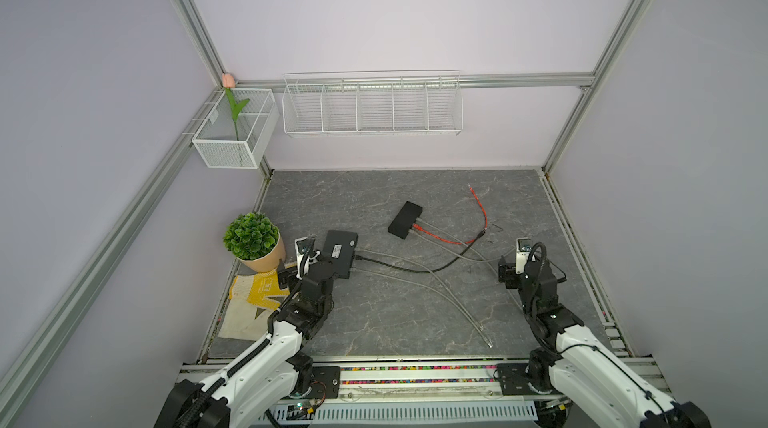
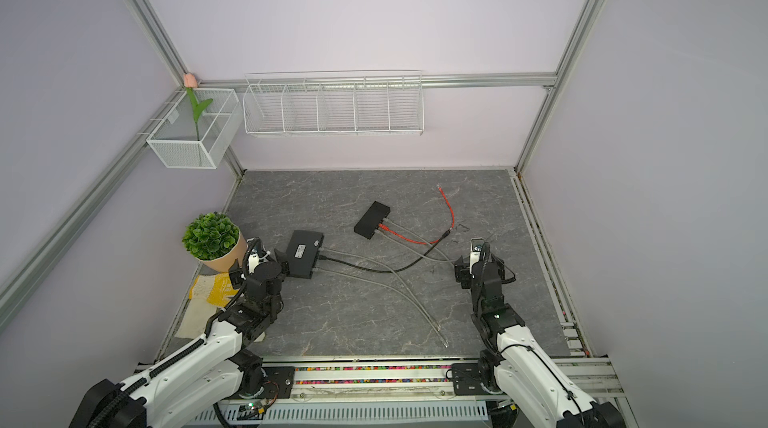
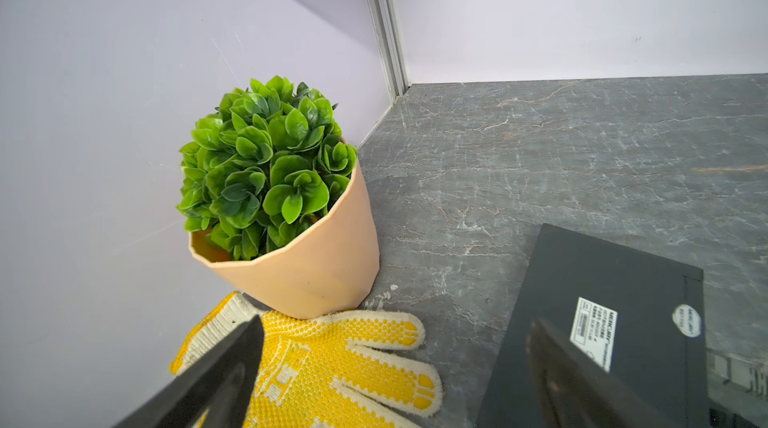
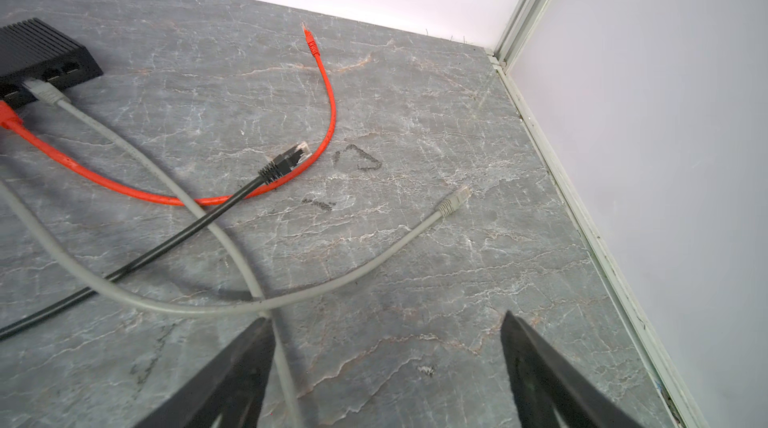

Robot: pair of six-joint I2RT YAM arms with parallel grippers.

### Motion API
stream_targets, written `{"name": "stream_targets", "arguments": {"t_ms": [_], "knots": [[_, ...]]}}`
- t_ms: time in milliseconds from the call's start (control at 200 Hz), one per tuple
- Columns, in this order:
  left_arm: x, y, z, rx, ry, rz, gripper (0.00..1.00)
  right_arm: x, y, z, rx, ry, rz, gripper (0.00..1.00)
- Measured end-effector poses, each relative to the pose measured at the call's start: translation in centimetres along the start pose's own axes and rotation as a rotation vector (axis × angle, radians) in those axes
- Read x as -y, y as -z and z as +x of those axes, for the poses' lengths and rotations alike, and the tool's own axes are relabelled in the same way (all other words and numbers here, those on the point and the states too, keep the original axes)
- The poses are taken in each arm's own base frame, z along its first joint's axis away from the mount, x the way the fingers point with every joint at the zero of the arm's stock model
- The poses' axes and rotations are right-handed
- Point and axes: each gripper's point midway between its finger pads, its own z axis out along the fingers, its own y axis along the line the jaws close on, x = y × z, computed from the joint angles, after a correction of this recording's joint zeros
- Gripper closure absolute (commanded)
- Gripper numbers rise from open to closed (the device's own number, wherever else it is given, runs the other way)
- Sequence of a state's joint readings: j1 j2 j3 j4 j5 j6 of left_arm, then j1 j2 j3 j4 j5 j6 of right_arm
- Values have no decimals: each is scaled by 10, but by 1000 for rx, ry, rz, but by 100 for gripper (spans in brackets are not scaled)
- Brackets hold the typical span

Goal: Insert the plug into the switch port

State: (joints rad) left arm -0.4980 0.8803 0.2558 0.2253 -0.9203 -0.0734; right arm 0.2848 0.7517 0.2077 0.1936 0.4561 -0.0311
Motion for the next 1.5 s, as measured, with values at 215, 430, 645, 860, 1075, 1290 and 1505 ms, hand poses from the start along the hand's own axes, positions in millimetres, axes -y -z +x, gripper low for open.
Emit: {"name": "stream_targets", "arguments": {"t_ms": [215, 430, 645, 860, 1075, 1290, 1505], "knots": [[1, -4, -4, 17, 14, -10, 0, -2, -5, 1, 2, 10, -1, 11], [2, -4, -4, 17, 9, -1, 0, -4, -8, 5, -12, 26, -4, 11], [-3, 6, -2, 74, 49, 50, 0, 1, 1, -8, 67, -6, 2, 11], [-1, 6, 2, 84, 46, 73, 0, 2, 2, -8, 98, -19, 6, 11], [4, 5, 3, 82, 31, 92, 0, -4, -7, 2, 51, 8, -7, 11], [-7, 11, -8, 134, 95, 77, 1, 2, 2, -15, 133, -26, 7, 12], [-15, 16, -8, 162, 129, 67, 1, 6, 8, -15, 165, -41, 20, 12]]}}
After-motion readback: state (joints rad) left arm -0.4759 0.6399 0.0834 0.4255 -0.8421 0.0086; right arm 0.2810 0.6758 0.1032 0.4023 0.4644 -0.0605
